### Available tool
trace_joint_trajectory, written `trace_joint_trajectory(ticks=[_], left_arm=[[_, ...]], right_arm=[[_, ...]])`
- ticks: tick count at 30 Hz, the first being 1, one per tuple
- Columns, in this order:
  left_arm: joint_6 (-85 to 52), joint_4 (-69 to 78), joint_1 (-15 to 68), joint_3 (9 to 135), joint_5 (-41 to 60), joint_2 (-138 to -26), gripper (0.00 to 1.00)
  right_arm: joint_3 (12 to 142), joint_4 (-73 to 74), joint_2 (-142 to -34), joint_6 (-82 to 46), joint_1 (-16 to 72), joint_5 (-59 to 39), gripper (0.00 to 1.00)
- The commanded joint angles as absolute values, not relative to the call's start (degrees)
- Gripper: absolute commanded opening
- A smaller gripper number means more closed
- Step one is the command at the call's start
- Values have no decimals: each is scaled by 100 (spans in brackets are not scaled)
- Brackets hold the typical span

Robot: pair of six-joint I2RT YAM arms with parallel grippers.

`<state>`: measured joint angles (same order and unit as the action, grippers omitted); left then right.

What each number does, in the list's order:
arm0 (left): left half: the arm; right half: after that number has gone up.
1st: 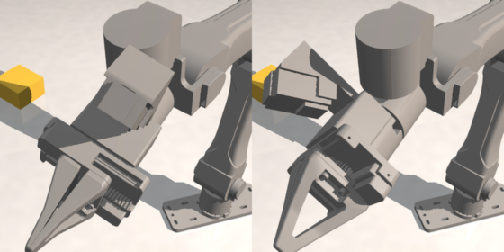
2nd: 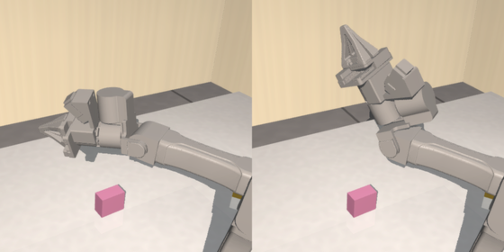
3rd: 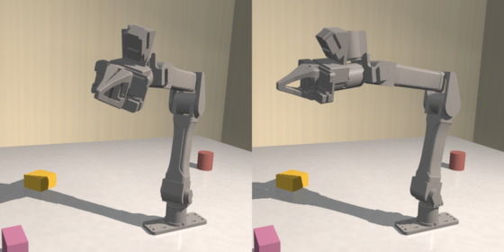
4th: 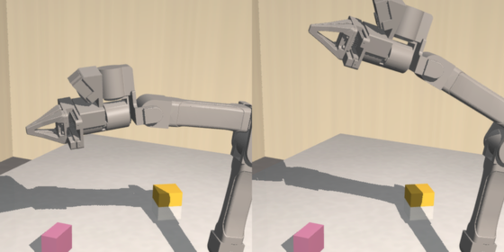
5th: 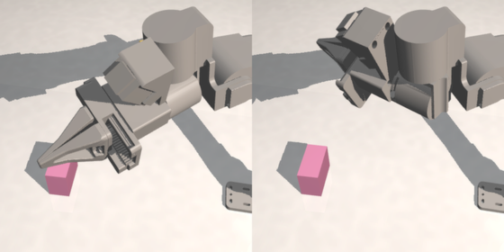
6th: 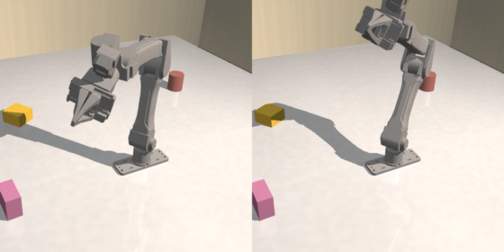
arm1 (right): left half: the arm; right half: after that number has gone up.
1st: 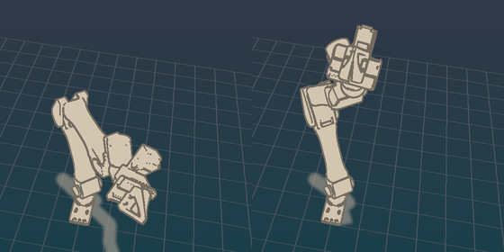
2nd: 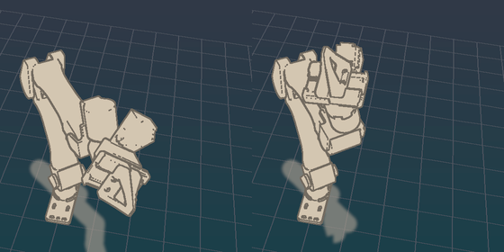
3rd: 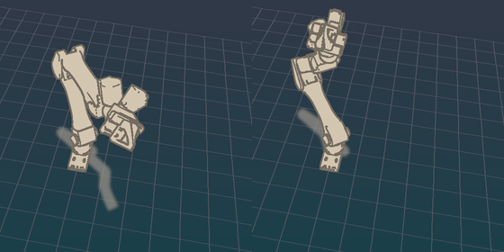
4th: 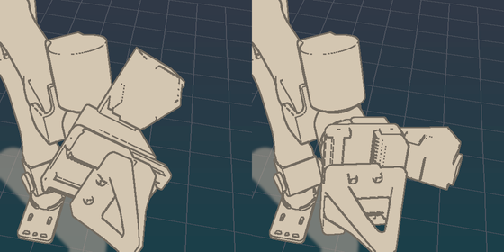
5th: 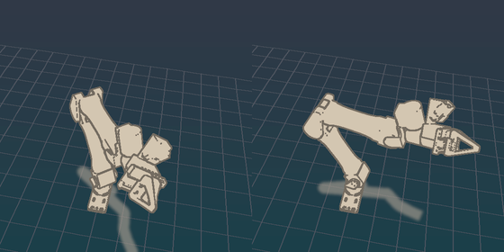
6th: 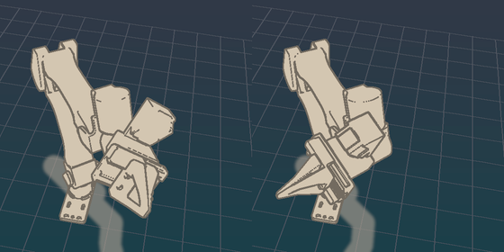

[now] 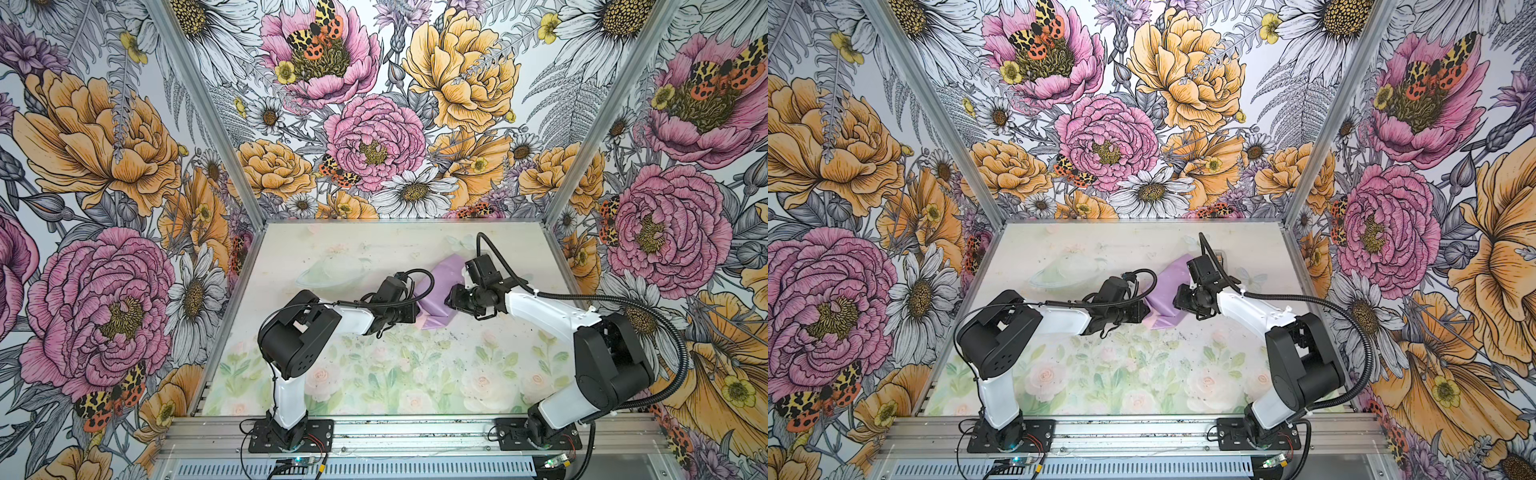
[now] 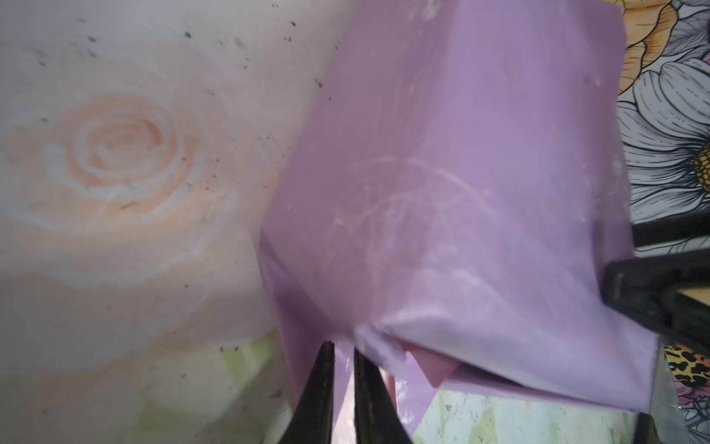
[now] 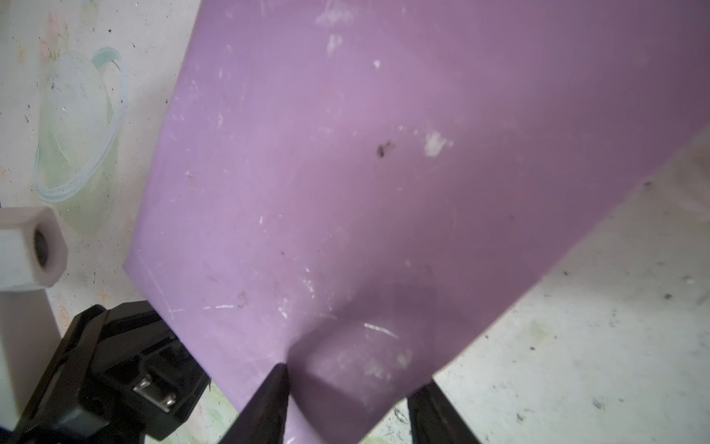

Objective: Wrap the gift box in paper

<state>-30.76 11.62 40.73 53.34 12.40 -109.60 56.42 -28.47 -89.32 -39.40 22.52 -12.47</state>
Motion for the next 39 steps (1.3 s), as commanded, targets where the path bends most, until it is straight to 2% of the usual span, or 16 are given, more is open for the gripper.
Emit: trace_joint_trajectory(ticks=[1, 12, 20, 30, 39], left_arm=[[-3133, 1454, 4119, 5496, 1373, -11152, 14], [-3299, 1992, 4212, 5607, 1352, -11510, 15], [-3552, 2414, 4205, 5323, 1424, -11654, 16], [-4973, 3638, 4078, 4530, 1879, -11786, 13], [-5851, 3674, 4039, 4217, 1905, -11768, 6]], right_arm=[[5552, -2900, -8874, -3858, 2277, -1301, 51], [5536, -2903, -8810, -3843, 2323, -1269, 51], [5561, -2887, -8264, -3648, 2378, -949, 52], [5550, -2762, -8208, -3690, 2382, -1036, 52], [5541, -2762, -8279, -3717, 2382, -1075, 52]])
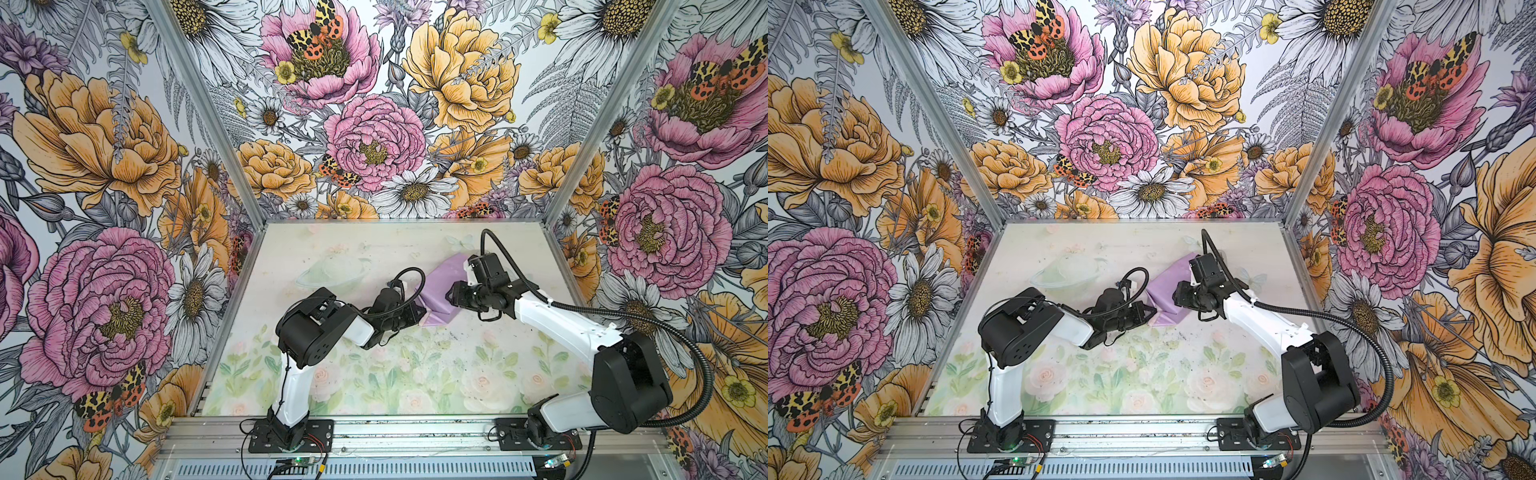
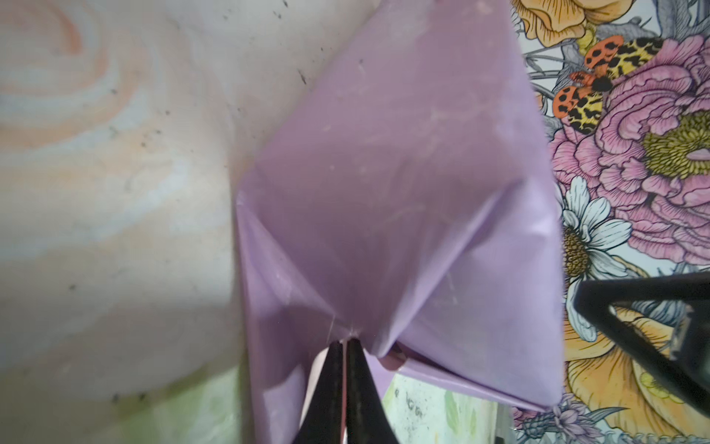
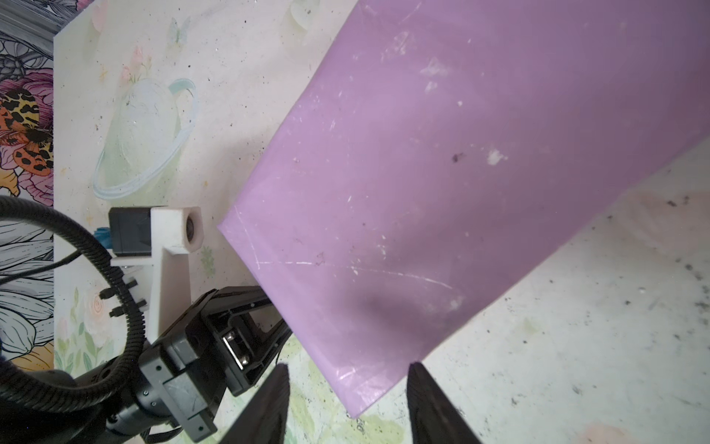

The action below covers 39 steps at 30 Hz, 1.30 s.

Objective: Wrap the gift box in paper

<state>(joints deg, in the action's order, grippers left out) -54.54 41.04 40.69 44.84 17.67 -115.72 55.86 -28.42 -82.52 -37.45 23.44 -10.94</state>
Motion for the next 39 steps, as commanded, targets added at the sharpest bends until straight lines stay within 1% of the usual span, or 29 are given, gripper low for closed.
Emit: trace_joint_trajectory(ticks=[1, 5, 9, 12, 15, 17, 20, 23, 26, 33, 36, 39], left_arm=[[-5906, 3674, 4042, 4194, 1931, -11754, 5], [-5786, 3403, 4125, 4146, 1902, -11415, 6], [-5464, 2859, 4159, 4122, 1753, -10721, 14], [-5134, 2204, 4166, 4190, 1565, -10030, 25], [-4665, 1275, 4139, 4447, 1304, -9513, 39], [-4352, 740, 4070, 4707, 1217, -9272, 45], [-3965, 127, 3905, 5117, 1211, -9156, 57], [-3595, -219, 3647, 5692, 1323, -9428, 65], [-3268, -516, 3445, 6478, 1501, -9982, 68], [-3056, -852, 3225, 8206, 2001, -11524, 70], [-3104, -883, 3230, 8636, 2234, -11973, 70], [-3152, -871, 3302, 8782, 2409, -12176, 68]], right_arm=[[5537, -2760, -8279, -3717, 2384, -1080, 52], [5542, -2769, -8232, -3689, 2375, -1077, 52], [5464, -2777, -8150, -3808, 2276, -1066, 53], [5379, -2777, -8078, -3922, 2141, -1022, 54], [5352, -2778, -8068, -4017, 2006, -1135, 56], [5357, -2777, -8064, -4068, 1910, -1187, 56], [5370, -2760, -8080, -4103, 1735, -1342, 57], [5388, -2711, -8173, -4111, 1560, -1503, 57], [5392, -2549, -8249, -4167, 1422, -1649, 57], [5458, -2370, -8421, -4203, 1227, -1858, 57], [5449, -2273, -8559, -4208, 1194, -1924, 57], [5448, -2184, -8663, -4209, 1173, -1985, 57]])
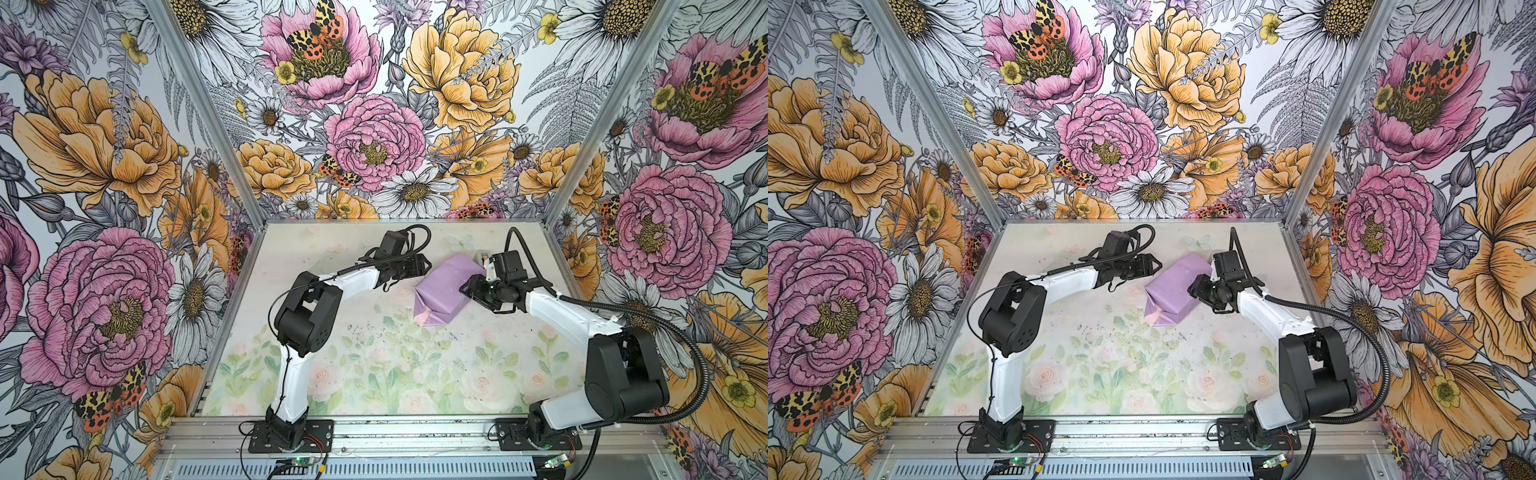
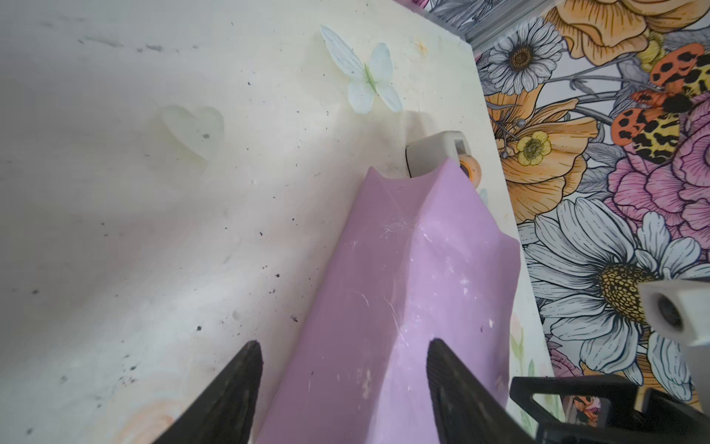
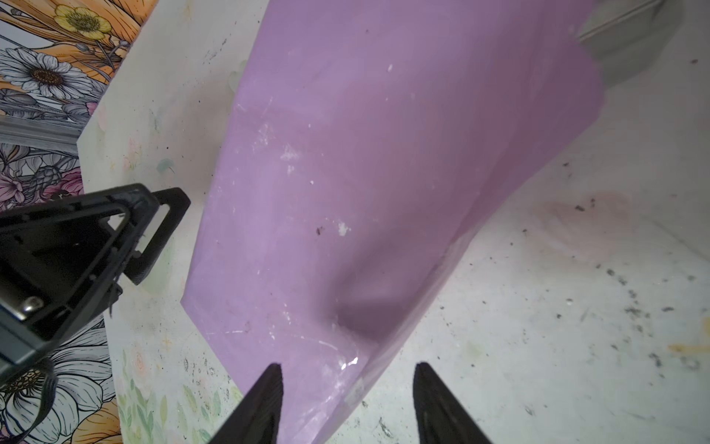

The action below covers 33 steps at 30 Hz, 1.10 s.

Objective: Wrap the gift box in paper

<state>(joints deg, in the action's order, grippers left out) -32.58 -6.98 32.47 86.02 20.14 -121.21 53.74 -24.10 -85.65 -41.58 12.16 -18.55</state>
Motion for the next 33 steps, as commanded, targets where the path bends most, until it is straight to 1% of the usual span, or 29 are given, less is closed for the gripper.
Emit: trace_joint_trajectory(ticks=[1, 10, 18, 21, 23, 26, 30, 33], left_arm=[[-3162, -852, 3328, 8785, 2447, -12198, 68], [-3422, -379, 3635, 8119, 2602, -11952, 67], [-3691, 99, 3909, 6840, 2284, -10946, 66], [-3730, 237, 4145, 6308, 2114, -10569, 66], [-3653, 237, 4291, 5960, 1857, -10237, 66], [-3453, 151, 4338, 5421, 1207, -9727, 66], [-2748, -339, 4325, 5069, 343, -8898, 70], [-2018, -692, 4358, 4978, -33, -8363, 71]], right_arm=[[5460, -2159, -8684, -4202, 1169, -2008, 56], [5557, -2013, -9009, -4041, 1177, -2185, 55], [5845, -1908, -9396, -3815, 1228, -2405, 54], [6036, -1892, -9611, -3667, 1357, -2523, 54], [6171, -1886, -9769, -3634, 1439, -2571, 54], [6296, -1872, -9797, -3617, 1478, -2486, 54], [6325, -1882, -9486, -3621, 1415, -2339, 56], [6170, -1893, -9083, -3627, 1302, -2251, 56]])
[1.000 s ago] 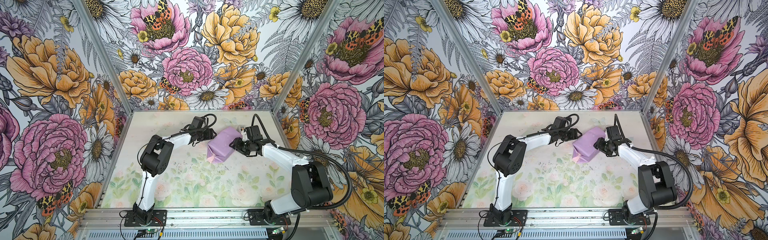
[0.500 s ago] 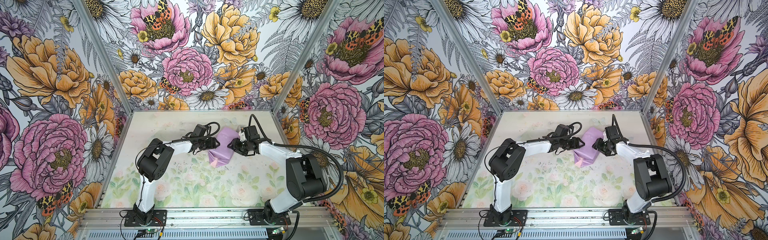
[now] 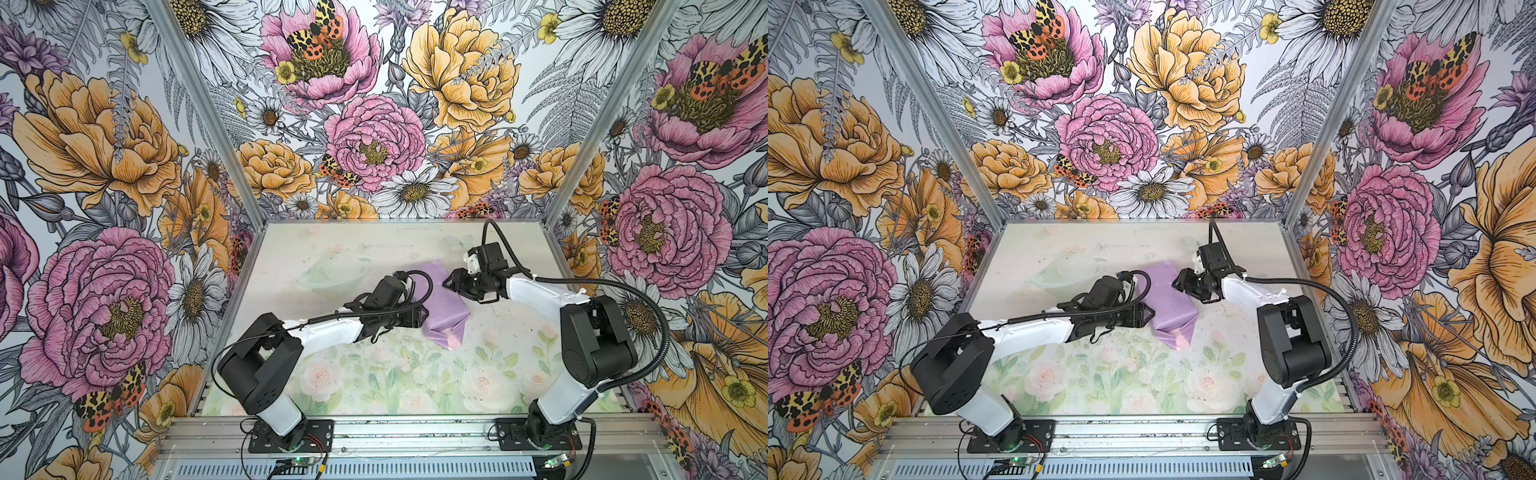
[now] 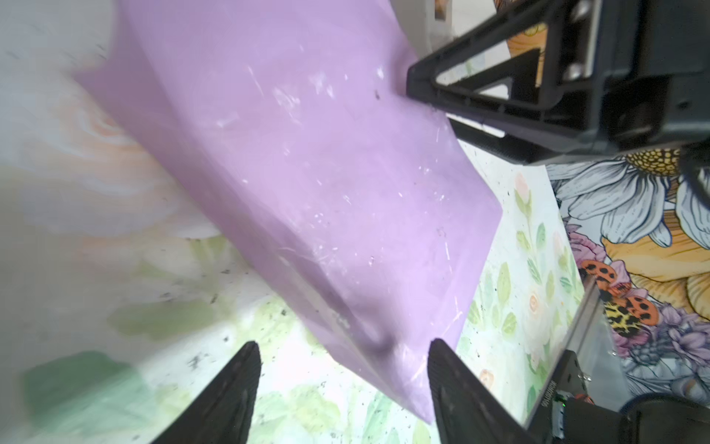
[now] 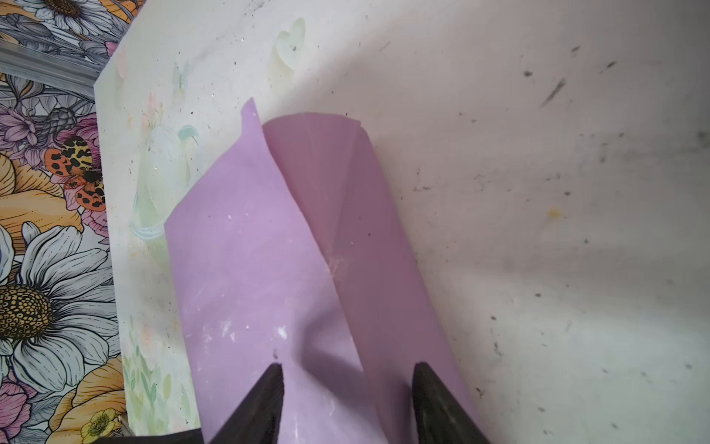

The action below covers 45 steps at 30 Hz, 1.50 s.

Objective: Wrap the gift box in paper

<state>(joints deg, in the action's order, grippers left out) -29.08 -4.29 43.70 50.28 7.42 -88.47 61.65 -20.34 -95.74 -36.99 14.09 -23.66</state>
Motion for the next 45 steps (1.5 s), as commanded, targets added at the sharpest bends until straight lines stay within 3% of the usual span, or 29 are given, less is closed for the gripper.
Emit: trace_joint_trajectory(ticks=[1, 7, 13, 32, 45], left_arm=[[-1745, -772, 4363, 4954, -44, -8224, 71], [876, -1238, 5081, 4872, 316, -7715, 70], [3317, -1459, 6324, 4853, 366, -8057, 66], [3759, -1419, 6461, 6356, -296, -10653, 52], [3577, -1433, 6229, 6703, -593, -11173, 41]], right_arm=[[6086, -1896, -8953, -3642, 1261, -2230, 57], [5182, -1898, -8045, -3816, 990, -2322, 56], [4319, -1975, -7489, -3985, 651, -2581, 54], [3488, -2354, -7014, -3969, 438, -2700, 53], [3454, -2478, -6917, -3937, 438, -2640, 53]])
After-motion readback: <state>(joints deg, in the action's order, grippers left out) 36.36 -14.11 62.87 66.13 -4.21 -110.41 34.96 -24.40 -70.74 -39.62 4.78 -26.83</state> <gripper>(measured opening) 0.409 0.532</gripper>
